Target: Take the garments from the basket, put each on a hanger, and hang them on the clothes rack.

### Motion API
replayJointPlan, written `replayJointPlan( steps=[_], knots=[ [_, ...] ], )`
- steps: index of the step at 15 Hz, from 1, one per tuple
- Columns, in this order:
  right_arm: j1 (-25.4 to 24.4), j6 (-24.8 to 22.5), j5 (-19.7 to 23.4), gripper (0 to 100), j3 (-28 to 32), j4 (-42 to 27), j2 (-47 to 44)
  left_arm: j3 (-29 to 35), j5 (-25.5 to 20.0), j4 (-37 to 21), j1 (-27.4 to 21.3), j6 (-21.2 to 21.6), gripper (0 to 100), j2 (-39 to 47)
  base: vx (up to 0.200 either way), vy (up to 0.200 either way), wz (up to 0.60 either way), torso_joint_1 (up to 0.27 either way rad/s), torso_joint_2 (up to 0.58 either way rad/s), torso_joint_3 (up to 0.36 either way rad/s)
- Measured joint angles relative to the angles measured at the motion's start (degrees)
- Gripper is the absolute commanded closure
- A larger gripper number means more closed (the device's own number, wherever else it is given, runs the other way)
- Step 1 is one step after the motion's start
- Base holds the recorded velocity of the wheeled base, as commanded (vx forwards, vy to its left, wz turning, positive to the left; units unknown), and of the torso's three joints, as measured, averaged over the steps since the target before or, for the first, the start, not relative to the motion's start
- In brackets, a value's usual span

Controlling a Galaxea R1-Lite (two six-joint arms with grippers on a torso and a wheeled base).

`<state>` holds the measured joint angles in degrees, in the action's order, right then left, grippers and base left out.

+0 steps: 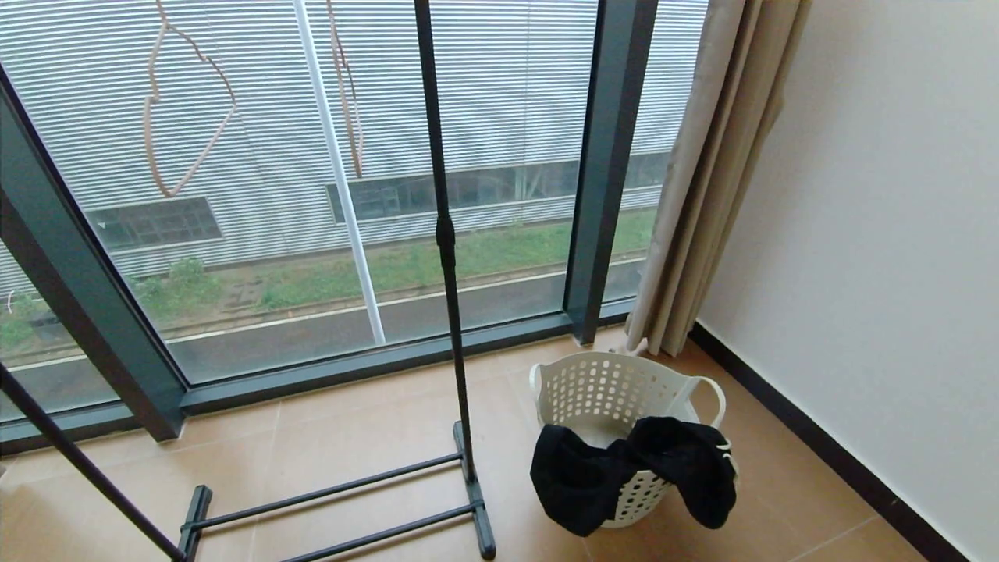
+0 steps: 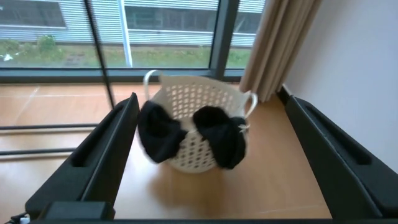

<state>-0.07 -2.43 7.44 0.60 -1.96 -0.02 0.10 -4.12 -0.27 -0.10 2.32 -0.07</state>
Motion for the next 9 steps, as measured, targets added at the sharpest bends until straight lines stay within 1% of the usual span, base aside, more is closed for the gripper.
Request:
replayJointPlan(
  steps=[5,8,9],
  knots=[
    [0.0,0.0,0.0,0,0.1,0.2,0.0,0.0,0.2,0.0,0.0,0.0,0,0.0,0.000,0.000,0.00,0.000,0.00,0.000],
    [0.0,0.0,0.0,0,0.0,0.0,0.0,0.0,0.2,0.0,0.0,0.0,0,0.0,0.000,0.000,-0.60,0.001,0.00,0.001],
    [0.0,0.0,0.0,0,0.0,0.1,0.0,0.0,0.2,0.0,0.0,-0.1,0,0.0,0.000,0.000,0.00,0.000,0.00,0.000]
  ],
)
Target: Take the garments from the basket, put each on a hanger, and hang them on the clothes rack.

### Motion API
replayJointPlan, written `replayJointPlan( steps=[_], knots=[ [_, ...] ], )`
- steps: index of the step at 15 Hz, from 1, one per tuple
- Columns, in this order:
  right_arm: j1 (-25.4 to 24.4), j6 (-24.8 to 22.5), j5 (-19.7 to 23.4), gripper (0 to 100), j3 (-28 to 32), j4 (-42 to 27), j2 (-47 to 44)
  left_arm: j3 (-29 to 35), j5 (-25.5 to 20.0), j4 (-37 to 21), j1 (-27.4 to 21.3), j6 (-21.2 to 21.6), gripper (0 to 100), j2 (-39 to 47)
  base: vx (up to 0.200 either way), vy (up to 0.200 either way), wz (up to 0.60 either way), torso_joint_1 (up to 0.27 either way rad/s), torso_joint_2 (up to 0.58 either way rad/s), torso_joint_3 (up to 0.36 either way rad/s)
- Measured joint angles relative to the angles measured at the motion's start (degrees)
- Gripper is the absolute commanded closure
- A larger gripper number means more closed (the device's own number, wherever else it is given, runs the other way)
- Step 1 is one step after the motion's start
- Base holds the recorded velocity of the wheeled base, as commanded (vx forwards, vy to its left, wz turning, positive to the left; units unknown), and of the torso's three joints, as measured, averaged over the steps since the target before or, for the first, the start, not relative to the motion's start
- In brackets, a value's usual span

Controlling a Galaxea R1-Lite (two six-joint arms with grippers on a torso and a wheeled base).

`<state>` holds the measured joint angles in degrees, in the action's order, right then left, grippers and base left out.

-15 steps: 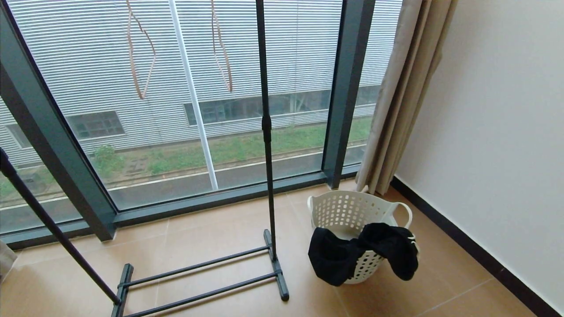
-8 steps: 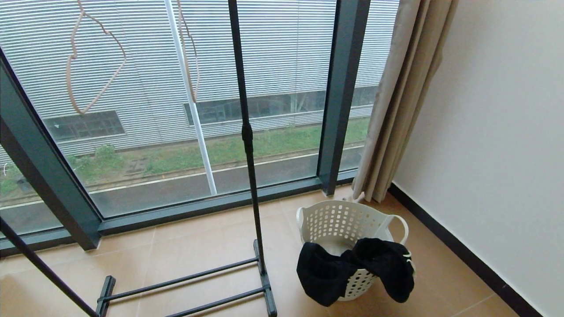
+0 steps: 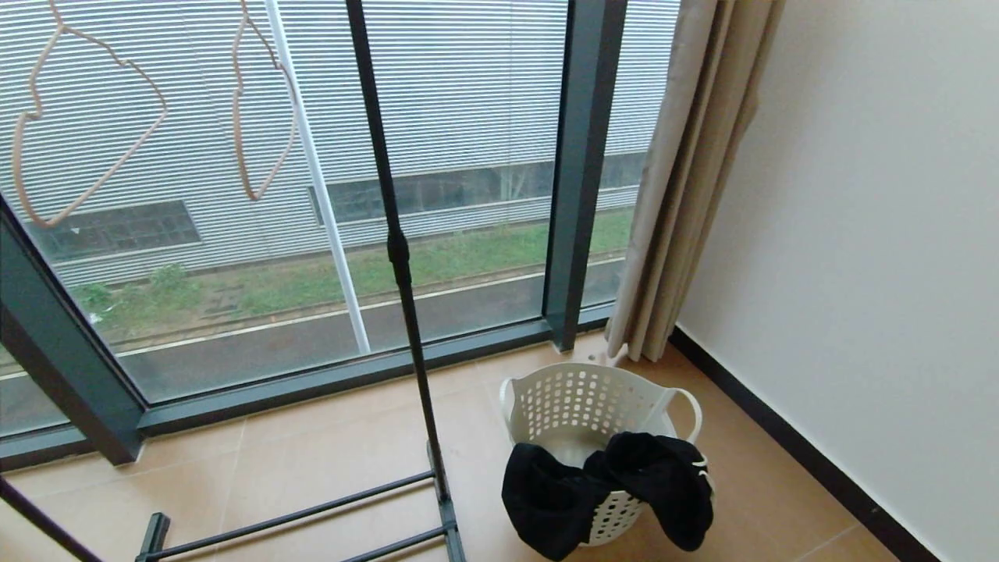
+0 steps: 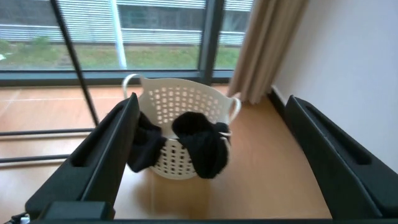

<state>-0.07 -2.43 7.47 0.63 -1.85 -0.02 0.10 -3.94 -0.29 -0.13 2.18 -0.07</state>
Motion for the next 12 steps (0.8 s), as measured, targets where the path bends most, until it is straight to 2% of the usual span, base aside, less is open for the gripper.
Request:
replayJointPlan(
  steps=[8,12],
  knots=[
    [0.0,0.0,0.0,0,0.0,0.0,0.0,0.0,0.1,0.0,0.0,-0.1,0,0.0,0.000,0.000,0.00,0.000,0.00,0.000],
    [0.0,0.1,0.0,0,0.0,0.0,0.0,0.0,0.1,0.0,0.0,-0.1,0,0.0,0.000,0.000,0.00,0.000,0.00,-0.161]
  ],
)
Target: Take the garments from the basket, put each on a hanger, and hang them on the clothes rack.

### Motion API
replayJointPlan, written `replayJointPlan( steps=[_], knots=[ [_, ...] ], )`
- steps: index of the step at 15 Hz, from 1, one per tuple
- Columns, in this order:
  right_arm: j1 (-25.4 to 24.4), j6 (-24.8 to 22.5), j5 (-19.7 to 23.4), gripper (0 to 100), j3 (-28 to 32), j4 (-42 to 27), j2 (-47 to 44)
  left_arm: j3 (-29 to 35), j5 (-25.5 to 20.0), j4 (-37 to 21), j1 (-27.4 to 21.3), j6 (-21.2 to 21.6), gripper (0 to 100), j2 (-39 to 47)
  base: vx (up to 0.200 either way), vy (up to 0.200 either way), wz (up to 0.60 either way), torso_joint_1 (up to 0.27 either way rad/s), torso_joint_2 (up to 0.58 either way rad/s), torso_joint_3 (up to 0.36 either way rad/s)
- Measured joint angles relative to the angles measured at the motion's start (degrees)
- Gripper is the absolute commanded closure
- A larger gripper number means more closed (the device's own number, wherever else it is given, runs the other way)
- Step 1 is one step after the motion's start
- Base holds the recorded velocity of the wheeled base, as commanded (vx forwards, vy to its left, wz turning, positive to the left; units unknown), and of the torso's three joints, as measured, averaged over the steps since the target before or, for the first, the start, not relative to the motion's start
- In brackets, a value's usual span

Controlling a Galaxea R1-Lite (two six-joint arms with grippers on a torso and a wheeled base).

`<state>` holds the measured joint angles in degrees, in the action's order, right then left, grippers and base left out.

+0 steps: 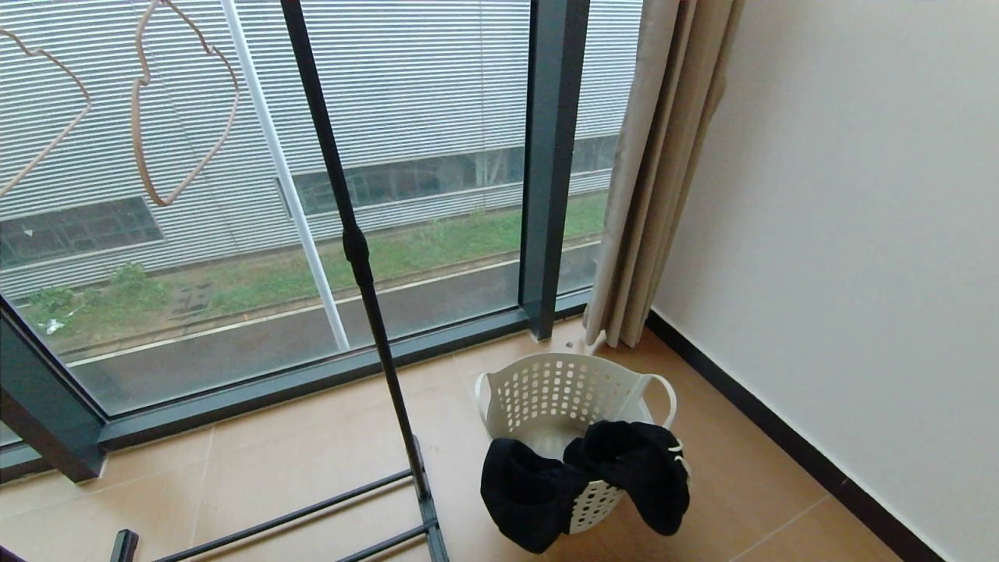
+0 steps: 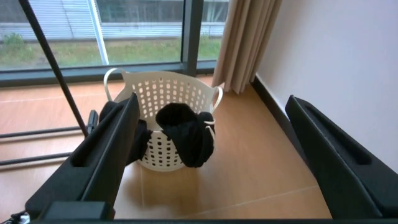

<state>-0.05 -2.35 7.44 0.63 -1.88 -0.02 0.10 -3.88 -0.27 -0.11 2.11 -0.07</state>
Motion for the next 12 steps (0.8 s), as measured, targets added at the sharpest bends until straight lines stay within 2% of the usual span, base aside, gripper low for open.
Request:
replayJointPlan(
  steps=[5,8,12],
  knots=[
    [0.0,0.0,0.0,0,0.0,0.0,0.0,0.0,0.0,0.0,0.0,0.0,0,0.0,0.000,0.000,0.00,0.004,0.00,-0.188],
    [0.0,0.0,0.0,0,0.0,0.0,0.0,0.0,0.0,0.0,0.0,0.0,0,0.0,0.000,0.000,0.00,0.002,0.00,-0.052],
    [0.0,0.0,0.0,0,0.0,0.0,0.0,0.0,0.0,0.0,0.0,0.0,0,0.0,0.000,0.000,0.00,0.007,0.00,-0.165]
  ],
)
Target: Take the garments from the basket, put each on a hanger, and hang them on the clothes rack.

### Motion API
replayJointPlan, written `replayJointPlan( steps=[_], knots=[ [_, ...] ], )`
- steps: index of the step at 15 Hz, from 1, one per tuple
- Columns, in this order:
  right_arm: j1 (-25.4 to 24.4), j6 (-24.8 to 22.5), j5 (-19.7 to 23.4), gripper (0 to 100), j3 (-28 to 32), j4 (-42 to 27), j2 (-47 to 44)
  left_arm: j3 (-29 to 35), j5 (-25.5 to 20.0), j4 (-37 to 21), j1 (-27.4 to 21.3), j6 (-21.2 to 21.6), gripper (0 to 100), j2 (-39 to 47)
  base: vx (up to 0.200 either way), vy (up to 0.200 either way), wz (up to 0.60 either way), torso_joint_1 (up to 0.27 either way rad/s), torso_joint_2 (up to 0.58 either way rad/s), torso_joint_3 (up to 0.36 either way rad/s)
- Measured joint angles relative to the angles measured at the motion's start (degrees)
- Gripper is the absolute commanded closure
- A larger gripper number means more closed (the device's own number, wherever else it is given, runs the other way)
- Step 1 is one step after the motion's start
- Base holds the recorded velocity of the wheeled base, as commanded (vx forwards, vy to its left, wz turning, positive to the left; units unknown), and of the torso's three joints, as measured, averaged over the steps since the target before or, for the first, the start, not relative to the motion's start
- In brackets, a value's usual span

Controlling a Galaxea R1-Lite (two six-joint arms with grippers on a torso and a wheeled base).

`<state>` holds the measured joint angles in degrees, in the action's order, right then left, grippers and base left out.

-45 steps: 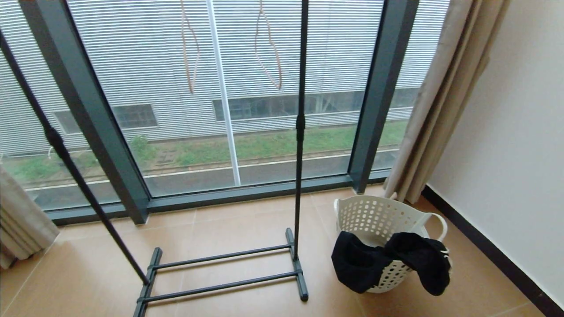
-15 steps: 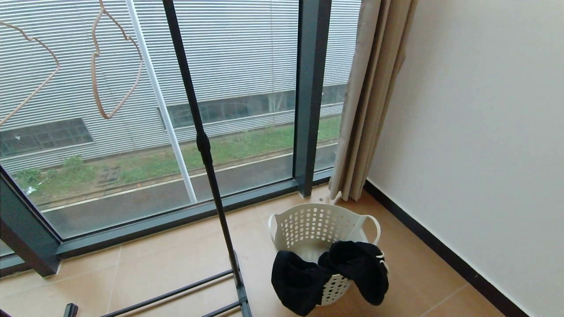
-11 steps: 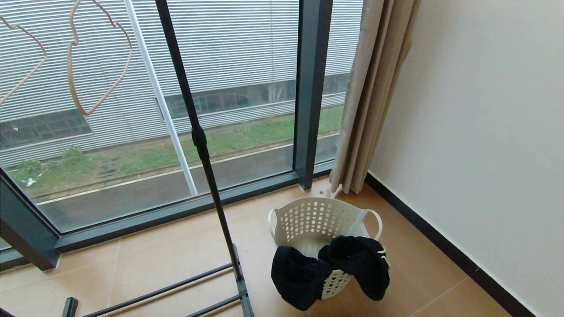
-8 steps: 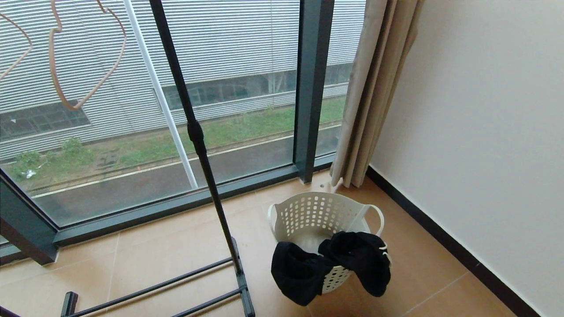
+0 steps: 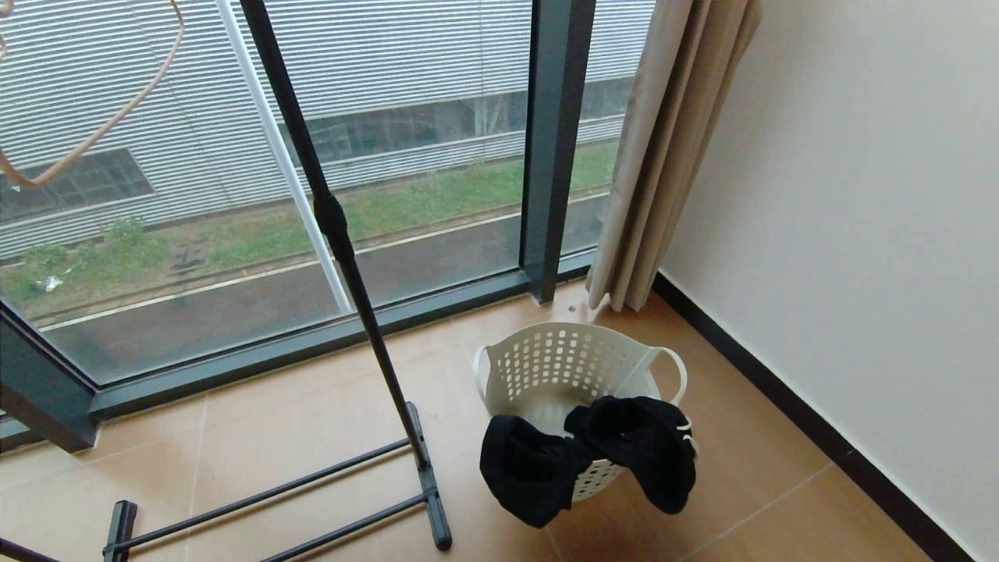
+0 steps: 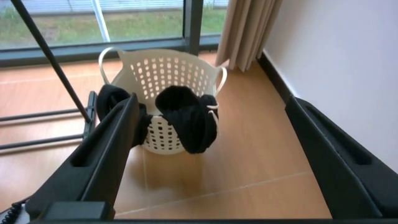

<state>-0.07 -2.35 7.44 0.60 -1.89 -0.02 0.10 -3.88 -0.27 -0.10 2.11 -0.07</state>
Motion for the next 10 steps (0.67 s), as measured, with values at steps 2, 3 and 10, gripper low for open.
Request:
replayJointPlan(
  steps=[2,3,10],
  knots=[
    [0.0,0.0,0.0,0,0.0,0.0,0.0,0.0,0.0,0.0,0.0,0.0,0,0.0,0.000,0.000,0.00,0.005,0.00,-0.183],
    [0.0,0.0,0.0,0,0.0,0.0,0.0,0.0,0.0,0.0,0.0,0.0,0,0.0,0.000,0.000,0.00,0.002,0.01,-0.188],
    [0.0,-0.1,0.0,0,0.0,0.0,0.0,0.0,0.0,0.0,0.0,0.0,0,0.0,0.000,0.000,0.00,0.000,0.00,-0.196]
  ],
)
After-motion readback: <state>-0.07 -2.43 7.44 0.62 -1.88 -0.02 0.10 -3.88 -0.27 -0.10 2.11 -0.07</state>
